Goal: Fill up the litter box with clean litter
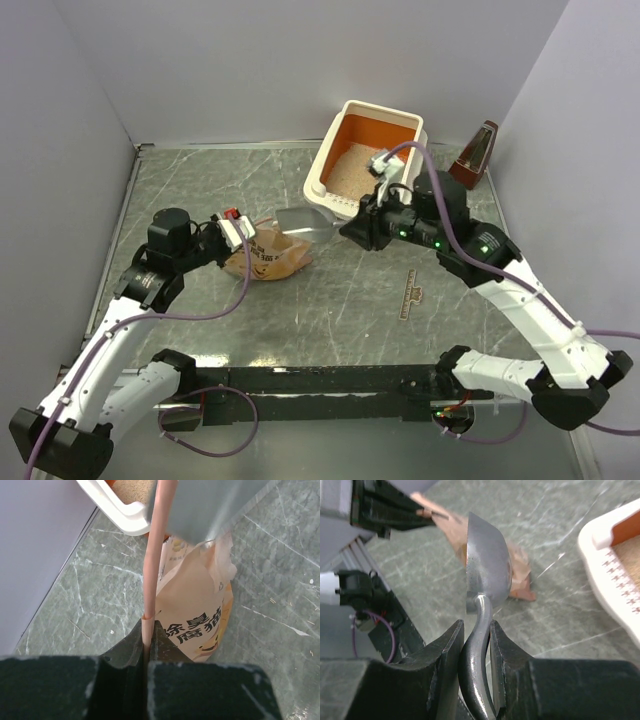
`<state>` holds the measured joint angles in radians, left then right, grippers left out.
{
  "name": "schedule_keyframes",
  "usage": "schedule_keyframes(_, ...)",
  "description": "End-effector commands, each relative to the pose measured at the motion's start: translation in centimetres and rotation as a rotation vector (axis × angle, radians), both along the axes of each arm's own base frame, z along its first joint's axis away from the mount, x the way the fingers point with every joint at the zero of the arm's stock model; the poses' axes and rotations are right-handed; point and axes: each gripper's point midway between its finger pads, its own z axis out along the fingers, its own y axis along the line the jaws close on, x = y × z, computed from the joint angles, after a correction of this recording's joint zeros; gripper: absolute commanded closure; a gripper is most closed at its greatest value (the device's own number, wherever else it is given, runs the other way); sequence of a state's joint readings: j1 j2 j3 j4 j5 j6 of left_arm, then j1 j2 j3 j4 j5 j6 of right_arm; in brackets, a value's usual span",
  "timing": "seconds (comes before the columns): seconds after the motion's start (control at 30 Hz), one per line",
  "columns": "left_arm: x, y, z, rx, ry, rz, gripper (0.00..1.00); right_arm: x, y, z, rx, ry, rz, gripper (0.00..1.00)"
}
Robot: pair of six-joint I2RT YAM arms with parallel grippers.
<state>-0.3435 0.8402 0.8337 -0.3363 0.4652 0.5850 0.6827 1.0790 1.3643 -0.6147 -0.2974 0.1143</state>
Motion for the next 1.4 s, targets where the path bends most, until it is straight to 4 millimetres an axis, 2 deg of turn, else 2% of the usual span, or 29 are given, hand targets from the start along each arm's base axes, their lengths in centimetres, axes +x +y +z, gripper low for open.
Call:
schedule_keyframes(0.0, 0.1, -1.8, 5.4, -0.100, -0.177, -0.077, 0.99, 0.4, 0.8, -0.3, -0.042, -0.011, 0.010, 1.00)
schedule_keyframes(0.3, 0.8, -2.2, 5.0, -0.105, -0.157, -0.075, 0.99, 2.6, 0.8, -2.3, -0.123, -0.016, -0.047, 1.00)
schedule_keyframes(0.33, 0.8, -2.3, 5.0, -0.113, -0.154, -0.075, 0.99, 3.0, 1.1, -3.0, -0.141, -0.002, -0.046, 1.00)
schedule_keyframes(0.37, 0.8, -2.4, 5.0, -0.117, -0.162, -0.078, 0.99, 3.3, 1.3, -2.8, -0.145, -0.004, -0.046, 1.00)
schedule_keyframes(0.43, 1.0, -2.5, 4.9, -0.132, -0.154, -0.074, 0.99, 3.9, 2.0, -4.2, -0.193, 0.030, -0.027, 1.00)
schedule_keyframes(0.47, 1.0, -2.6, 4.9, -0.138, -0.155, -0.074, 0.99, 3.9, 2.5, -3.9, -0.194, 0.025, -0.015, 1.00)
schedule_keyframes(0.53, 0.8, -3.0, 4.6, -0.141, -0.143, -0.088, 0.99, 4.2, 3.3, -4.8, -0.217, 0.048, 0.012, 1.00)
schedule_keyframes(0.57, 0.7, -3.1, 4.7, -0.141, -0.147, -0.093, 0.99, 4.2, 3.9, -4.4, -0.205, 0.052, 0.035, 1.00)
schedule_keyframes(0.73, -0.8, -4.4, 5.0, -0.122, -0.179, -0.134, 0.99, 4.4, 6.3, -6.0, -0.278, 0.128, 0.163, 1.00)
schedule_keyframes(0.9, -2.7, -5.5, 5.1, -0.121, -0.207, -0.176, 0.99, 4.0, 8.7, -7.5, -0.261, 0.224, 0.234, 1.00)
schedule_keyframes(1.03, -4.8, -6.3, 6.0, -0.148, -0.245, -0.225, 0.99, 4.5, 9.6, -9.6, -0.281, 0.297, 0.196, 1.00)
schedule_keyframes(1.07, -5.8, -6.5, 6.4, -0.150, -0.253, -0.245, 0.99, 4.6, 9.4, -10.3, -0.295, 0.321, 0.161, 1.00)
schedule_keyframes(1.2, -6.7, -6.6, 5.5, -0.098, -0.252, -0.239, 0.99, 4.5, 7.6, -11.1, -0.361, 0.320, 0.077, 1.00)
schedule_keyframes(1.37, -8.3, -7.8, 4.4, -0.068, -0.235, -0.291, 0.99, 3.5, 4.2, -11.0, -0.450, 0.296, -0.014, 1.00)
